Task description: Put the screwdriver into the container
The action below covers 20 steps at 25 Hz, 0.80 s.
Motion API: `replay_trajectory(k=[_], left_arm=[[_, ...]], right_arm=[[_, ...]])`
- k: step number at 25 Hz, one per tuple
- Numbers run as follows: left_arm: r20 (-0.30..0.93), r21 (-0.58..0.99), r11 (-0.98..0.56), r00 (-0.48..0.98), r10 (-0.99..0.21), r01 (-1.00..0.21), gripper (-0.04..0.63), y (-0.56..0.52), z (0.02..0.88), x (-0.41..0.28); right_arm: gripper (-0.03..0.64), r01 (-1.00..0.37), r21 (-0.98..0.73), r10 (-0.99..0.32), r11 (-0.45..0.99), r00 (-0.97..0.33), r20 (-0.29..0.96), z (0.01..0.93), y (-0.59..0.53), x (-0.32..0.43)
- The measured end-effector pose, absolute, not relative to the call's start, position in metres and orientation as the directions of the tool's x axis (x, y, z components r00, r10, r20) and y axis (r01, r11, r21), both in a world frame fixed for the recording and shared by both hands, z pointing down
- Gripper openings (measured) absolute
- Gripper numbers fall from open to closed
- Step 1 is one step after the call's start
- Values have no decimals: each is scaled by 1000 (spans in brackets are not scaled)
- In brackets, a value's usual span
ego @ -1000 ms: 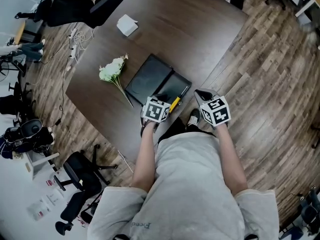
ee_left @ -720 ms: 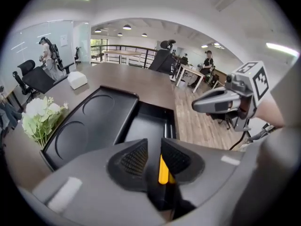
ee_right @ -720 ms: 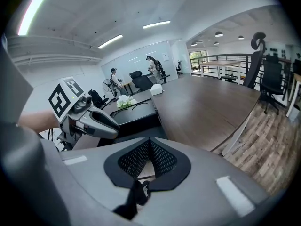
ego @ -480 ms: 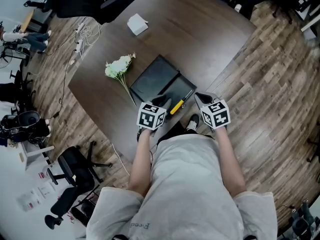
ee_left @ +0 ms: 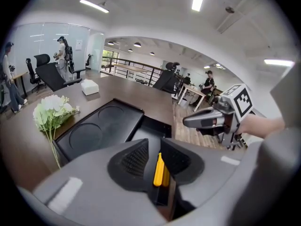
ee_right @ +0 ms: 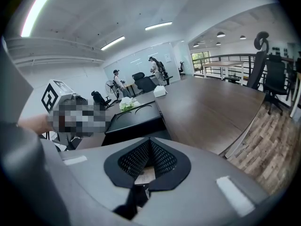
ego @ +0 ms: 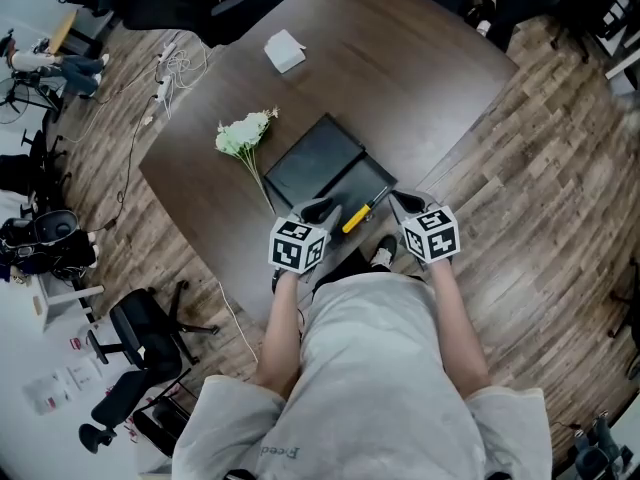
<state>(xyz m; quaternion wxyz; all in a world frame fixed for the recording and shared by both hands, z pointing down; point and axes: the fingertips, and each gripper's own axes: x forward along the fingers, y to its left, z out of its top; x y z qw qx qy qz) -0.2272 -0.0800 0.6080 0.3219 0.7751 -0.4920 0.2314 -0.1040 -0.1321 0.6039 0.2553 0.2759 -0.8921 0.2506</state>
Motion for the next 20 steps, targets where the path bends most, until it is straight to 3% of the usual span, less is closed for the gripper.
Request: replay_trajectory(k=[20], left_arm=[[654, 298, -260, 395, -645, -918, 55, -75, 610, -237]], right_arm=[[0, -611, -328, -345, 720, -726, 595, 611, -127, -108]])
